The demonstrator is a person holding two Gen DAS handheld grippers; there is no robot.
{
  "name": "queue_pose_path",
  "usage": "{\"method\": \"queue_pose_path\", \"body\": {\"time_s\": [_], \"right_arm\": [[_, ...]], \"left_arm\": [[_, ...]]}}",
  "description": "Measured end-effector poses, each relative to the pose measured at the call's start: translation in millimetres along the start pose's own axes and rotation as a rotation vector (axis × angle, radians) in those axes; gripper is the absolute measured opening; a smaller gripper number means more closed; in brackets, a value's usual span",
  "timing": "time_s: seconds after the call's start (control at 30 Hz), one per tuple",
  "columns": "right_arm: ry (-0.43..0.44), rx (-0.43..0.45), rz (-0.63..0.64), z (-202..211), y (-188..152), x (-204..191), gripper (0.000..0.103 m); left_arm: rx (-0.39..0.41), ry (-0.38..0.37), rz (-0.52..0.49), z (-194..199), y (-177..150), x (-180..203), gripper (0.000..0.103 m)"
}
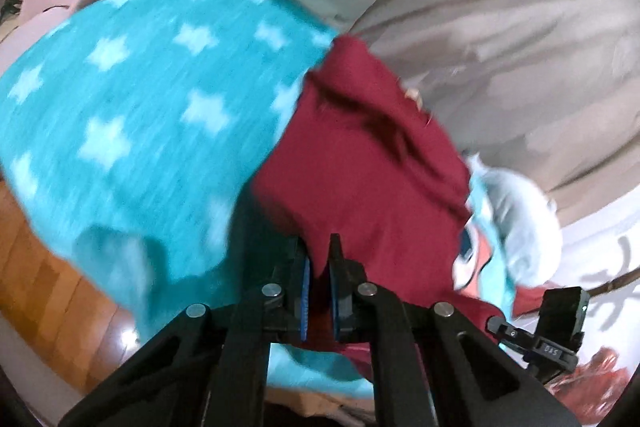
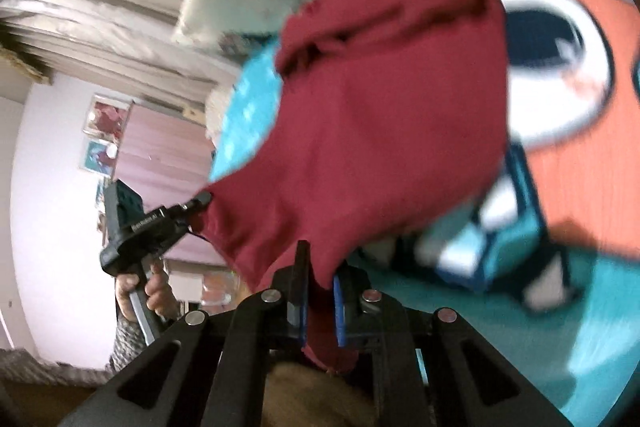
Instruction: Fold small clothes
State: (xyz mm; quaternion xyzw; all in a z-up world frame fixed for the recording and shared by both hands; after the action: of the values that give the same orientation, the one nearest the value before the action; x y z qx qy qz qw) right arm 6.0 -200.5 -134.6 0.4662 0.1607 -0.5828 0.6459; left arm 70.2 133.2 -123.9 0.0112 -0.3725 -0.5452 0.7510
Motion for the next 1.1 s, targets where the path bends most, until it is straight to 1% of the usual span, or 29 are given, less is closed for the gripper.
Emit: {"method": "queue_pose_path", "body": {"time_s": [0.03,0.07,0.1,0.2,0.27,0.3,0.37,0.4,0.43,0.47,0.5,0.53,0.57,0.6,0.63,0.67,0.7,0.73,0.8,0.87,0.9,0.93,0.97,1.0,1.03,1.1], "right_arm": [[0.003,0.015,0.005,-1,13,-4,0.011],[0.003,0.036,0.007,-4,32,-7,0.011],[0.000,0.050,0.008,-5,43,-8,0.011],[-0.038,0.131,-0.008,-11,105,-1,0.010],[-0.048,0.164,-0.045,-19,136,4,0.010],[-0.063,0.184,-0.066,-22,153,11,0.010],[-0.115,0.220,-0.100,-35,186,24,0.011],[-0.157,0.241,-0.125,-43,207,37,0.011],[-0.188,0.257,-0.146,-49,218,49,0.013],[-0.231,0.274,-0.170,-55,231,63,0.014],[-0.272,0.279,-0.193,-59,240,76,0.015],[-0.293,0.273,-0.224,-64,246,87,0.021],[-0.300,0.265,-0.271,-69,250,99,0.027],[-0.298,0.265,-0.311,-70,253,106,0.032],[-0.292,0.282,-0.350,-67,256,114,0.046],[-0.298,0.310,-0.363,-62,258,116,0.064],[-0.310,0.338,-0.363,-57,261,117,0.070],[-0.318,0.367,-0.360,-49,264,118,0.074],[-0.335,0.399,-0.365,-37,267,115,0.074],[-0.366,0.418,-0.343,-32,272,107,0.074],[-0.377,0.422,-0.322,-32,270,99,0.074],[-0.387,0.414,-0.286,-33,269,90,0.074],[-0.393,0.398,-0.256,-33,266,86,0.074],[-0.409,0.374,-0.218,-37,262,82,0.074],[-0.438,0.350,-0.183,-43,257,78,0.074],[-0.501,0.311,-0.138,-50,243,76,0.074]], "left_arm": [[0.003,-0.013,0.007,-7,15,6,0.007],[0.006,-0.027,0.011,-17,33,13,0.007],[0.011,-0.034,0.007,-25,44,17,0.007],[0.033,-0.026,-0.045,-55,87,39,0.007],[0.032,-0.020,-0.069,-86,119,55,0.007],[0.034,-0.015,-0.080,-96,128,60,0.007],[0.037,0.014,-0.124,-124,151,72,0.008],[0.030,0.034,-0.142,-141,160,76,0.008],[0.011,0.048,-0.154,-159,169,78,0.009],[-0.022,0.052,-0.152,-178,176,79,0.009],[-0.045,0.047,-0.142,-186,180,78,0.010],[-0.072,0.029,-0.119,-197,184,78,0.011],[-0.081,0.010,-0.105,-200,185,78,0.012],[-0.084,-0.009,-0.105,-201,188,80,0.018],[-0.081,-0.025,-0.119,-202,191,83,0.022],[-0.077,-0.031,-0.128,-202,193,85,0.024],[-0.081,-0.044,-0.137,-201,193,87,0.028],[-0.086,-0.054,-0.138,-200,193,87,0.036],[-0.082,-0.070,-0.132,-194,193,88,0.046],[-0.070,-0.090,-0.147,-184,194,89,0.047],[-0.066,-0.091,-0.158,-181,195,89,0.050],[-0.057,-0.090,-0.174,-175,195,89,0.056],[-0.048,-0.085,-0.186,-171,196,88,0.060],[-0.034,-0.076,-0.200,-166,195,85,0.065],[-0.022,-0.062,-0.210,-162,194,80,0.069],[-0.030,-0.036,-0.221,-158,189,68,0.070]]}}
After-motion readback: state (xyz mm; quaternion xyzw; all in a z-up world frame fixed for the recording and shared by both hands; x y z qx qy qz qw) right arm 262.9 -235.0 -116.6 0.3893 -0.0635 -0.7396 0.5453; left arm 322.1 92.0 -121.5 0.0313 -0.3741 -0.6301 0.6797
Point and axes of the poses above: each gripper's, at about its wrist camera, not at the fingertips, and z roughly against the way its jaws point, x to its right, y to its top, the point moved 5 cm from there along -z, roughly the way its jaws point, and after that the axes turned 6 degrees about x, right-handed, at the moved point
